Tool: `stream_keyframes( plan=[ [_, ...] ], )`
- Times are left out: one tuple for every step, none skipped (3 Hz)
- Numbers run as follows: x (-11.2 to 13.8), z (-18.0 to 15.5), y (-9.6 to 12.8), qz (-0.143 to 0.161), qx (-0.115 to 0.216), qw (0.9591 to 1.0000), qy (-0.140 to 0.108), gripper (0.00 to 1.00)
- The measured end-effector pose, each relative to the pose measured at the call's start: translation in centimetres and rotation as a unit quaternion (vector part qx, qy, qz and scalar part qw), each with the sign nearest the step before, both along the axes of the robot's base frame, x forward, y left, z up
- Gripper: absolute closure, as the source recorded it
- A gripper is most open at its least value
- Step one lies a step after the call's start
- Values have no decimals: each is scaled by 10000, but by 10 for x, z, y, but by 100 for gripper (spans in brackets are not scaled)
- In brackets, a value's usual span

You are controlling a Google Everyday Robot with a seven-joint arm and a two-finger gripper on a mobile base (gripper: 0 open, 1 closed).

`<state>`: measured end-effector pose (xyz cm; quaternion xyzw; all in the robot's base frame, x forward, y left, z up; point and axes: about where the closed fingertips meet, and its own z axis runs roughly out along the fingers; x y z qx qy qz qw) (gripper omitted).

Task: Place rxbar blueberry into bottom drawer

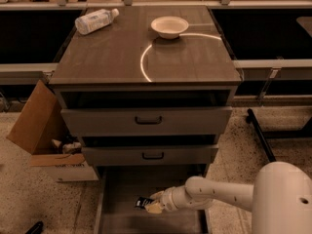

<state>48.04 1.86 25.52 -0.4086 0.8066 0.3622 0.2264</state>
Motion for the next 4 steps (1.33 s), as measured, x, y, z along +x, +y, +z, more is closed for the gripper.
stream_keyframes(
  plan=[
    [7, -28, 1, 20, 200, 9995, 227, 61],
    [12, -47, 4, 74, 313, 9987, 408, 38],
    [13, -56, 3, 101, 395, 9979, 505, 7],
    [8, -53, -13, -42, 512, 9976, 470, 0]
  ],
)
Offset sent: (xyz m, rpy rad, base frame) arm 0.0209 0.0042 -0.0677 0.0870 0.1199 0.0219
